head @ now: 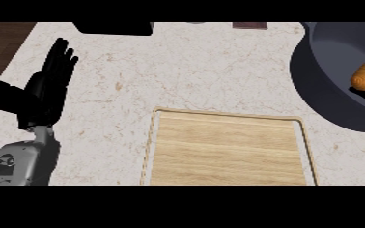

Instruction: Pick the croissant from the tray and place it in the pot

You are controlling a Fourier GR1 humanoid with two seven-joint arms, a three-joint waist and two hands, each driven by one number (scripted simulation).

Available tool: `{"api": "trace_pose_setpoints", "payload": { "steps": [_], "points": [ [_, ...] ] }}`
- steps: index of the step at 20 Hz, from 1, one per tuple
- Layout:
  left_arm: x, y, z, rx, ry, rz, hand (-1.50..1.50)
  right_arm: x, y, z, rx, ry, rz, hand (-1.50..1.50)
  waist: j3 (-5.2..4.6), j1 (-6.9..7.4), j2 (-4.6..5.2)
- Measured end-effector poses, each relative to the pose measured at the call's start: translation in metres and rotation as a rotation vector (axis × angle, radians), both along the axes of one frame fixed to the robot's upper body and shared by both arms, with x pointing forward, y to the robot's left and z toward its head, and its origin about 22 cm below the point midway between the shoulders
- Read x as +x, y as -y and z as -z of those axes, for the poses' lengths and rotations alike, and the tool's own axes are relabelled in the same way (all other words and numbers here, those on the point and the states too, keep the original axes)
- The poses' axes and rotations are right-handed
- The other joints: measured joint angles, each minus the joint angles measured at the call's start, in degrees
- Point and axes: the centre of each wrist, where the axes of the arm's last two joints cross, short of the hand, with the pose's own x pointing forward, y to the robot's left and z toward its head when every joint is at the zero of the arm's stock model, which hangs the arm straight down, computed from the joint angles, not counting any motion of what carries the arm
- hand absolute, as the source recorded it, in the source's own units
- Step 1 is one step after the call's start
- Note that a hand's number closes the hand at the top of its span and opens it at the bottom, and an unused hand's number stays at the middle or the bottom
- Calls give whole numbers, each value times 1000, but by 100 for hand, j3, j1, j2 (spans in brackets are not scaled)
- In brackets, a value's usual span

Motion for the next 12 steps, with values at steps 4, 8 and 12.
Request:
{"api": "trace_pose_setpoints", "payload": {
  "steps": [4, 8, 12],
  "points": [
    [0, 2, 5, -3, 0, 4, 0, 14, -5, 25, 39, -125, 7, -150, 0, 18, 12],
    [-1, 2, -1, -2, 7, 7, 0, 22, -7, 36, 75, -250, -48, -150, -38, 12, -4],
    [0, 4, 1, -7, 3, 9, 0, 28, -8, 39, 183, -320, -146, -150, -47, -6, -5]
  ]
}}
